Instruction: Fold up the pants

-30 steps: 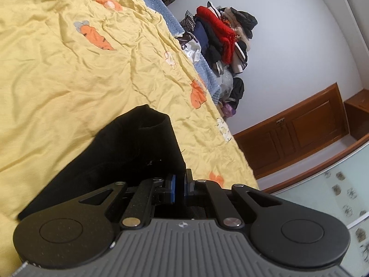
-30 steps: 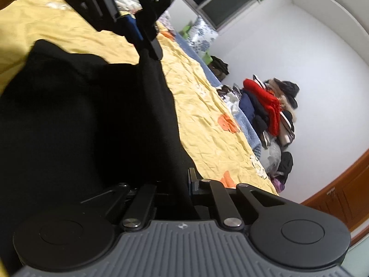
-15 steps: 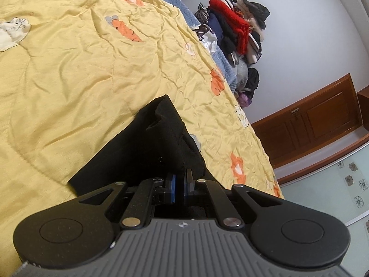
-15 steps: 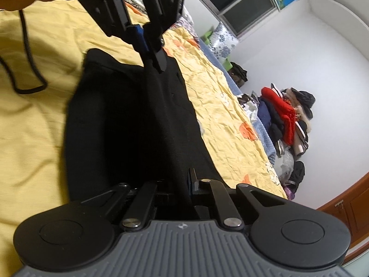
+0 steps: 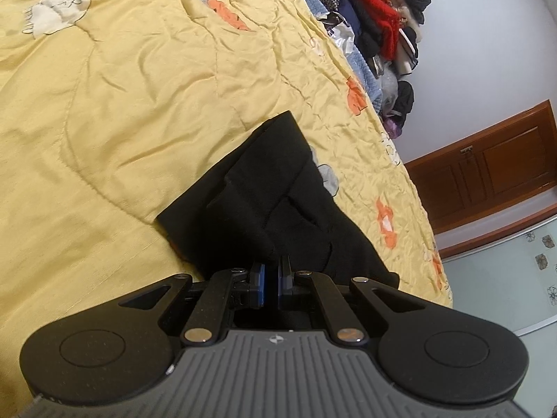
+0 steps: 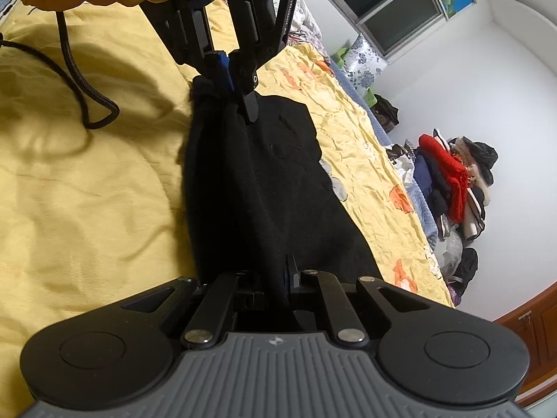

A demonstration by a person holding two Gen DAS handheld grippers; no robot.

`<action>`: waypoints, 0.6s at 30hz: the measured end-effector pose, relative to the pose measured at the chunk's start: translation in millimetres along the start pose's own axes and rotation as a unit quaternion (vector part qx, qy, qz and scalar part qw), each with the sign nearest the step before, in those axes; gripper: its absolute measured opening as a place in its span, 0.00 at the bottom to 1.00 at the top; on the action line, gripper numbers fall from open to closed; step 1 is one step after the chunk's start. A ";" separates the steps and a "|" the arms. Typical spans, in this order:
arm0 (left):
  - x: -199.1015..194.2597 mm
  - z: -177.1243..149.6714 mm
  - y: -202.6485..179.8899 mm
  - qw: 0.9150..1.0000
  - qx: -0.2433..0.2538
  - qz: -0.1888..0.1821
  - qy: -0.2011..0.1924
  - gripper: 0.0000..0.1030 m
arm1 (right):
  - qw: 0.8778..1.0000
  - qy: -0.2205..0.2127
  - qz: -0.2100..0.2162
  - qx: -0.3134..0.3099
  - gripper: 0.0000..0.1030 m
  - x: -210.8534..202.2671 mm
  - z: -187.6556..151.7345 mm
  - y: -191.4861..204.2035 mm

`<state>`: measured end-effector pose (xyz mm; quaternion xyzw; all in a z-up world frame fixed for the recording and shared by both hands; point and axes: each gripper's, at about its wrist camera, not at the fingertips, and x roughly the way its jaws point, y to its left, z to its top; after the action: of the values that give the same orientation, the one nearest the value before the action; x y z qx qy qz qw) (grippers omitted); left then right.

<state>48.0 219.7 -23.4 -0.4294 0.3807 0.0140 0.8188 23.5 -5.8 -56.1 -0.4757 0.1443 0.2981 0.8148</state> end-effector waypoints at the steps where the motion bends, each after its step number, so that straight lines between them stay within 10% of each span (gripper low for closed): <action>1: -1.0 -0.7 -0.1 1.000 0.001 0.001 -0.001 0.05 | 1.000 0.001 0.001 -0.002 0.07 0.4 0.1 0.3; 14: -1.9 -6.4 11.1 0.999 -0.014 0.029 0.007 0.20 | 0.997 -0.006 -0.052 -0.060 0.09 -3.6 -7.6 28.0; 18: -14.8 -10.0 5.2 0.999 0.007 0.049 -0.008 0.25 | 0.999 -0.022 -0.033 0.004 0.14 -32.6 -22.4 15.2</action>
<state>29.6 220.4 -21.0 -0.4041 0.3947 0.0551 0.8233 -10.3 -30.8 -60.9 -0.4701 0.1120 0.2811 0.8291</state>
